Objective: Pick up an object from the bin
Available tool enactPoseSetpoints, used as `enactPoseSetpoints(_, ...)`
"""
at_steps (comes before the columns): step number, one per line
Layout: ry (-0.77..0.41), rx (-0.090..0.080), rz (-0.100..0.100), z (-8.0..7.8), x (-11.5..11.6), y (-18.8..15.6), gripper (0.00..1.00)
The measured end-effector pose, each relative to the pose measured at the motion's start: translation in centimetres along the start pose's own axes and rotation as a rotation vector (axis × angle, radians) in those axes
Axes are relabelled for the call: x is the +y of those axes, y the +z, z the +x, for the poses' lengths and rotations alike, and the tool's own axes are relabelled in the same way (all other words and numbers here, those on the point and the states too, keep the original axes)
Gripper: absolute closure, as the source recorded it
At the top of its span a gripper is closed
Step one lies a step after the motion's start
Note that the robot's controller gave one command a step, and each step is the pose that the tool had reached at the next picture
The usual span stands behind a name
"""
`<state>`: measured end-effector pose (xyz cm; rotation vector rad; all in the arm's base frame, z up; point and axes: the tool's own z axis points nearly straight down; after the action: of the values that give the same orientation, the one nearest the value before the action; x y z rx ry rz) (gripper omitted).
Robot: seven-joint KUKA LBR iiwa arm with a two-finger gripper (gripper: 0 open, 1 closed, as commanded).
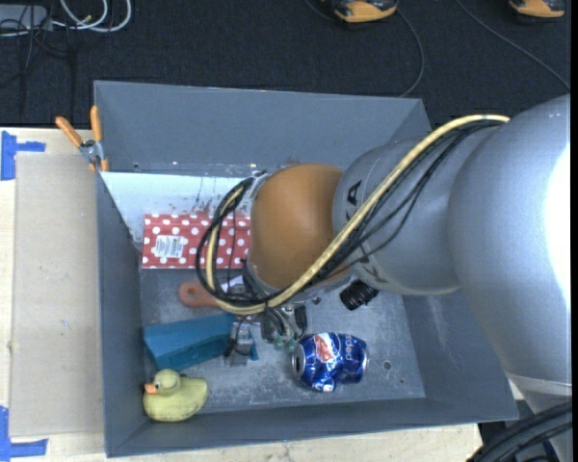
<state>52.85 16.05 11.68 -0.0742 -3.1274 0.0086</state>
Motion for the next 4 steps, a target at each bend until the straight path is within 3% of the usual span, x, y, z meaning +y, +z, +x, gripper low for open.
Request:
enactPoseSetpoints(1,0.047,-0.008,0.000,1.3,-2.3,4.9,1.00)
enactPoseSetpoints(2,0.048,-0.008,0.000,1.3,-2.3,4.9,1.00)
enactPoseSetpoints(3,0.058,0.003,0.004,1.2,-2.8,0.2,1.00)
enactPoseSetpoints(4,0.068,-0.014,-0.001,0.3,-2.9,-2.1,1.00)
